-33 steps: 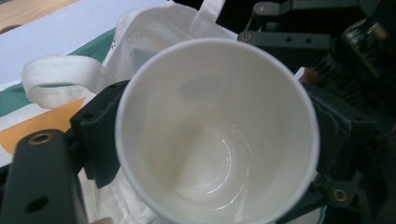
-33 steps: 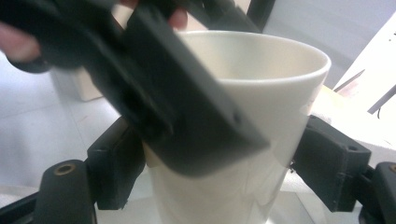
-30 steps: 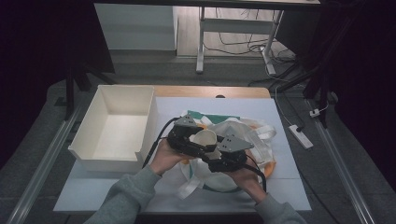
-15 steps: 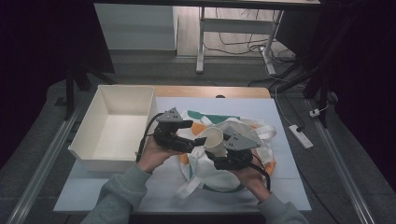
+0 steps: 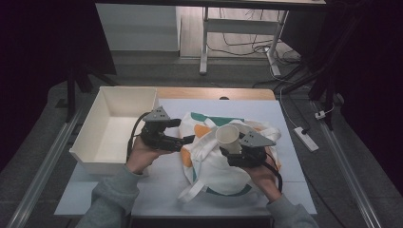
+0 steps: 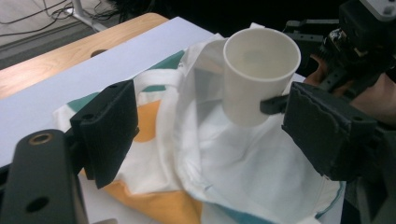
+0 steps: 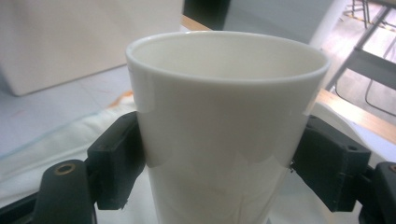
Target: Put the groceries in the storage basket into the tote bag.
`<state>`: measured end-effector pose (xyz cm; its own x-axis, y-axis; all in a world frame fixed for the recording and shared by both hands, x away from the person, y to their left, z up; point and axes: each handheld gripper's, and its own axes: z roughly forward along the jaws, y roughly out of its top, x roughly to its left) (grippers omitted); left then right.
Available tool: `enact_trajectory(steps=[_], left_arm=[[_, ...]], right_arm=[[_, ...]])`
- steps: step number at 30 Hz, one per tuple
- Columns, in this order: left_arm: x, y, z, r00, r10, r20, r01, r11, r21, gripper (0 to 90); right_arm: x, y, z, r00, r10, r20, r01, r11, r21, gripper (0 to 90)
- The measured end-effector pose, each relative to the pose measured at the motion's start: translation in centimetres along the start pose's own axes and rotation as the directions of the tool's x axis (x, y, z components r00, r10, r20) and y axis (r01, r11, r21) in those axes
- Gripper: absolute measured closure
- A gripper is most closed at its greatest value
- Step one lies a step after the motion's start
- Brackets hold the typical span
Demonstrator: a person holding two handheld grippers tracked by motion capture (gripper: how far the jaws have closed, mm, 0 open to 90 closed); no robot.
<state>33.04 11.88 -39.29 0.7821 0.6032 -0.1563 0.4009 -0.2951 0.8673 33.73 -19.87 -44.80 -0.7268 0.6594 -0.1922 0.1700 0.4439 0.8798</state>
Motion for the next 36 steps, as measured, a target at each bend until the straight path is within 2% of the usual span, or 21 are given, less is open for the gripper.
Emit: enact_trajectory(steps=[10, 16, 21, 25, 29, 34, 36], left_arm=[[0.5, -0.5, -0.1, 0.9998, -0.008, -0.017, 0.009, 0.9997, 0.021, 18.2], [0.5, -0.6, 0.3, 0.9998, 0.001, -0.018, 0.0, 0.9991, 0.044, 18.1], [0.5, -0.7, 0.6, 0.9998, 0.003, -0.021, -0.002, 0.9983, 0.058, 18.1], [0.5, -0.8, 0.7, 0.9997, 0.005, -0.023, -0.003, 0.998, 0.063, 18.1], [0.5, -0.8, 0.8, 0.9996, 0.006, -0.026, -0.004, 0.9977, 0.068, 18.1], [0.4, -0.8, 0.7, 0.9997, 0.008, -0.025, -0.006, 0.9978, 0.067, 18.1], [0.4, -0.8, 0.7, 0.9997, 0.009, -0.025, -0.007, 0.9977, 0.067, 18.1]], right_arm=[[-2.2, -2.2, 0.9, 0.9969, 0.059, 0.052, -0.062, 0.996, 0.064, 21.7], [-3.3, -3.4, 1.7, 0.9917, 0.121, 0.044, -0.124, 0.989, 0.086, 21.7], [-3.0, -3.4, 2.1, 0.9941, 0.106, 0.024, -0.107, 0.99, 0.086, 21.8], [-2.9, -3.8, 2.8, 0.9926, 0.12, 0.013, -0.121, 0.987, 0.107, 21.7], [-2.7, -4.1, 3.2, 0.9949, 0.101, 0.013, -0.101, 0.985, 0.137, 21.8], [-3.1, -4.0, 2.5, 0.9919, 0.127, 0.011, -0.126, 0.974, 0.189, 21.6], [-3.2, -4.2, 2.1, 0.9934, 0.113, 0.016, -0.114, 0.972, 0.206, 21.6]])
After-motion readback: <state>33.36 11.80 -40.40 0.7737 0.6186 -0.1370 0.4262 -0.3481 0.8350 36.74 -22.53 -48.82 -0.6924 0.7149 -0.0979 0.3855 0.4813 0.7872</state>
